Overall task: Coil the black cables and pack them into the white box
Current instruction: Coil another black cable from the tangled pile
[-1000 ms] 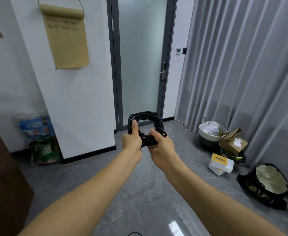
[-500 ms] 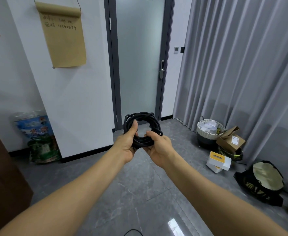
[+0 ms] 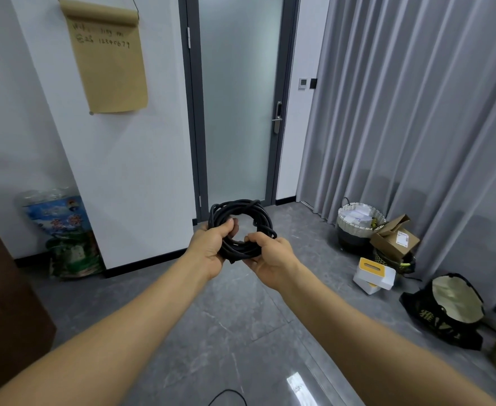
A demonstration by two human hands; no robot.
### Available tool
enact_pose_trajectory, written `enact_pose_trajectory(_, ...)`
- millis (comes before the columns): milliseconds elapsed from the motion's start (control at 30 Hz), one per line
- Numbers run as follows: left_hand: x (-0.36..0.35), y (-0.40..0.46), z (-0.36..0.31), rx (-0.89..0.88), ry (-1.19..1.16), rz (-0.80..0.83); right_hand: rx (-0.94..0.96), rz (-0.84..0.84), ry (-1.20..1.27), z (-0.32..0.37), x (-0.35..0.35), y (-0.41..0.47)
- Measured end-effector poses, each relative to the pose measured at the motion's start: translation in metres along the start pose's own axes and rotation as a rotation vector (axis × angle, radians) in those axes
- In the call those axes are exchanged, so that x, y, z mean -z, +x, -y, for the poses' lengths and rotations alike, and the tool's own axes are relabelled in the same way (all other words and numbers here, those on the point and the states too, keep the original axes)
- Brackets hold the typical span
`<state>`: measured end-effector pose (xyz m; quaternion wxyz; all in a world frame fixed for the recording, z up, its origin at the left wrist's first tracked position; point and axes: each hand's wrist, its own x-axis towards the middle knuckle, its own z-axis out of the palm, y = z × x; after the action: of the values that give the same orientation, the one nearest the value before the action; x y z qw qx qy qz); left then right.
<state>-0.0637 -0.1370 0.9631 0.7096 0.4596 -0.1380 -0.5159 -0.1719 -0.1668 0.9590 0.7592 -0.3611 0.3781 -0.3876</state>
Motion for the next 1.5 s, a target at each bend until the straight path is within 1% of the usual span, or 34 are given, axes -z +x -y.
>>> enact_pose_trajectory(133, 0.0, -0.001, 0.003, 0.055, -0.04, 0.0, -0.021, -0.003, -0.003, 0.001, 0.0, -0.004)
enact_pose_trajectory(233, 0.0, -0.006, 0.006, 0.059, -0.046, -0.001, -0.02, -0.014, -0.016, 0.004, 0.002, -0.006)
enact_pose_trajectory(333, -0.002, -0.011, 0.005, 0.054, -0.004, 0.003, -0.016, -0.016, -0.007, 0.005, 0.004, -0.007)
enact_pose_trajectory(467, 0.001, -0.014, 0.002, 0.05, 0.061, 0.065, -0.019, -0.014, -0.005, 0.003, 0.005, -0.007)
enact_pose_trajectory(567, 0.01, -0.012, 0.001, 0.075, 0.078, 0.11, -0.031, -0.018, -0.029, -0.001, 0.003, -0.006)
enact_pose_trajectory(633, 0.016, -0.01, 0.001, 0.11, 0.093, 0.109, -0.057, -0.028, -0.055, -0.004, 0.003, -0.004)
enact_pose_trajectory(733, 0.024, -0.008, 0.003, 0.154, 0.152, 0.042, -0.096, -0.04, -0.113, -0.01, 0.002, -0.002)
enact_pose_trajectory(833, 0.036, -0.002, 0.005, 0.17, 0.143, -0.015, -0.083, -0.056, -0.278, -0.013, 0.002, 0.004)
enact_pose_trajectory(967, 0.062, 0.004, 0.009, 0.225, 0.141, -0.047, -0.071, -0.057, -0.416, -0.026, -0.002, 0.008)
enact_pose_trajectory(1167, 0.101, 0.003, 0.025, 0.282, 0.183, -0.074, -0.124, -0.084, -0.467, -0.062, -0.006, 0.008)
enact_pose_trajectory(1267, 0.12, -0.007, 0.035, 0.261, 0.208, -0.127, -0.155, -0.093, -0.508, -0.08, -0.003, 0.009)
enact_pose_trajectory(1400, 0.147, -0.026, 0.05, 0.197, 0.252, -0.225, -0.218, -0.039, -0.538, -0.106, 0.006, 0.012)
enact_pose_trajectory(1500, 0.174, -0.04, 0.075, 0.158, 0.291, -0.361, -0.284, 0.011, -0.558, -0.136, 0.02, 0.018)
